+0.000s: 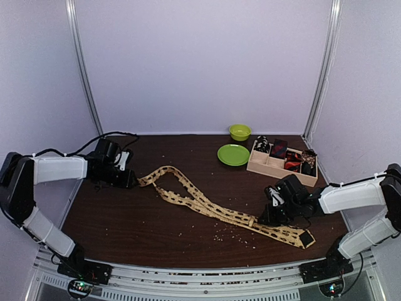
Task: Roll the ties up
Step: Flatten out the tie at the center of the board.
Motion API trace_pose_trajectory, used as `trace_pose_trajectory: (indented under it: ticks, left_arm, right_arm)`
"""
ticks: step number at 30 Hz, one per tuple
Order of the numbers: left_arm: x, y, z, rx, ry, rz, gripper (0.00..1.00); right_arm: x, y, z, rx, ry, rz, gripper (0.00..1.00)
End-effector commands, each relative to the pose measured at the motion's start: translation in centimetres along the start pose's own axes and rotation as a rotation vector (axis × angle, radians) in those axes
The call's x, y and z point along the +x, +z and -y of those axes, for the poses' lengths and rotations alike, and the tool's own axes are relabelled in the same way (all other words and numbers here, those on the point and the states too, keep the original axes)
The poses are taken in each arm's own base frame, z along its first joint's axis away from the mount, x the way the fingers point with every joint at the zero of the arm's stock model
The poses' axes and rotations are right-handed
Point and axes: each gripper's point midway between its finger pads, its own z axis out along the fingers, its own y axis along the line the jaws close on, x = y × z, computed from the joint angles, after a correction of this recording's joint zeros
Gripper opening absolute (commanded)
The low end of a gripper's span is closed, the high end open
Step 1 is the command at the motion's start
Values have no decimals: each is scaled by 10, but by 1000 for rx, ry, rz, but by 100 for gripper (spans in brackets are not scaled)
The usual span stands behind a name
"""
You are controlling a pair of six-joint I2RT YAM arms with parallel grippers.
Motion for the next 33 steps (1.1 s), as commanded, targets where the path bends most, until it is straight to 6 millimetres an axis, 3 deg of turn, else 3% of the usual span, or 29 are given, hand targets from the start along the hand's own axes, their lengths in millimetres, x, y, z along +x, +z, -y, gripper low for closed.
trace_pose_trajectory:
  ticks: [1, 5, 9, 12, 16, 20, 27, 33]
  left_arm:
    - [-31, 20, 8, 92, -66, 165, 47]
    - [-36, 37, 15, 160, -86, 190, 56]
    - [-38, 54, 17, 194, -95, 186, 55]
    - [-37, 69, 16, 217, -108, 165, 44]
    - [-35, 71, 15, 214, -103, 136, 16]
    - [-45, 36, 7, 114, -66, 113, 0]
    - [-86, -69, -18, -169, 146, 23, 0]
    - [-85, -116, -18, -206, 248, -83, 0]
  right_arm:
    - [38, 0, 47, 168, 30, -115, 0]
    - [38, -1, 47, 169, 31, -115, 0]
    - [37, -2, 47, 172, 34, -112, 0]
    - [37, -2, 48, 176, 35, -113, 0]
    - [35, -4, 49, 186, 34, -105, 0]
    - [36, -4, 51, 188, 36, -112, 0]
    - [36, -5, 53, 198, 20, -120, 0]
    - [33, -4, 53, 206, 15, -117, 0]
